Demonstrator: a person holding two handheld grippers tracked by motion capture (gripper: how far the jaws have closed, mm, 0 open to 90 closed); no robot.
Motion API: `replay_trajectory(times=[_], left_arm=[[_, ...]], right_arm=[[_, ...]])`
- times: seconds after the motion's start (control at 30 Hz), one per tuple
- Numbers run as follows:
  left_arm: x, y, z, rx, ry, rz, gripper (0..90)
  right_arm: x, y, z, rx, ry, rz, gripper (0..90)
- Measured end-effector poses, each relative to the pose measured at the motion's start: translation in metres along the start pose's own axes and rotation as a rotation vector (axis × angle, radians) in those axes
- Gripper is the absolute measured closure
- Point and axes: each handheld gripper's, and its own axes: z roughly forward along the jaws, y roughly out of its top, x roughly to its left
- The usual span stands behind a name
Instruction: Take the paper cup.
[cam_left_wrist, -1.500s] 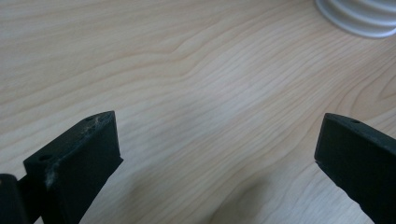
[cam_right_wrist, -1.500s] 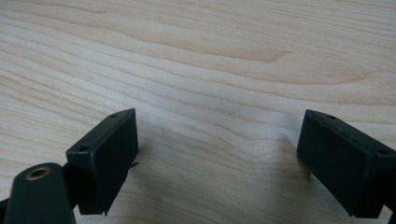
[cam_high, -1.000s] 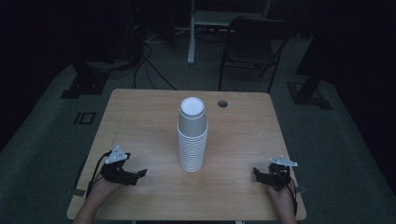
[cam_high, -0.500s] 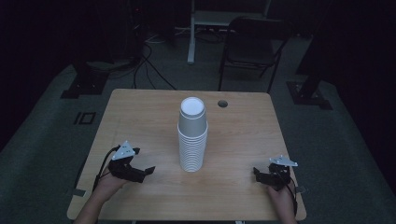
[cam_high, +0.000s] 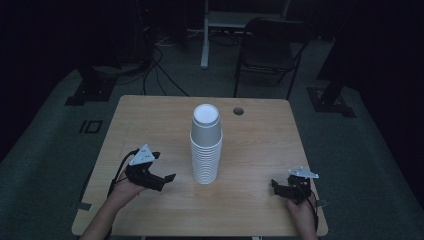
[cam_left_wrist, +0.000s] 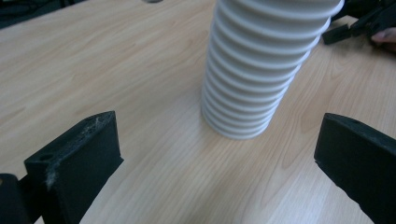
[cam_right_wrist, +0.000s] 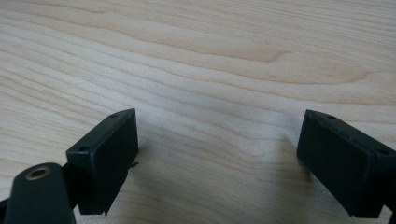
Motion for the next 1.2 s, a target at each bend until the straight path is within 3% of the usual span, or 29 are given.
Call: replay_trajectory(times=[0.9, 1.2], left_arm=[[-0.018, 0.071, 0.012, -0.087, -0.086, 0.089, 0.5], [-0.018, 0.086, 0.020, -0.127, -0.104, 0.084, 0.5]], right_arm=[[0.000, 0.000, 0.000, 0.000, 0.000, 0.000, 12.0], [0.000, 0.000, 0.000, 0.000, 0.000, 0.001, 11.9]])
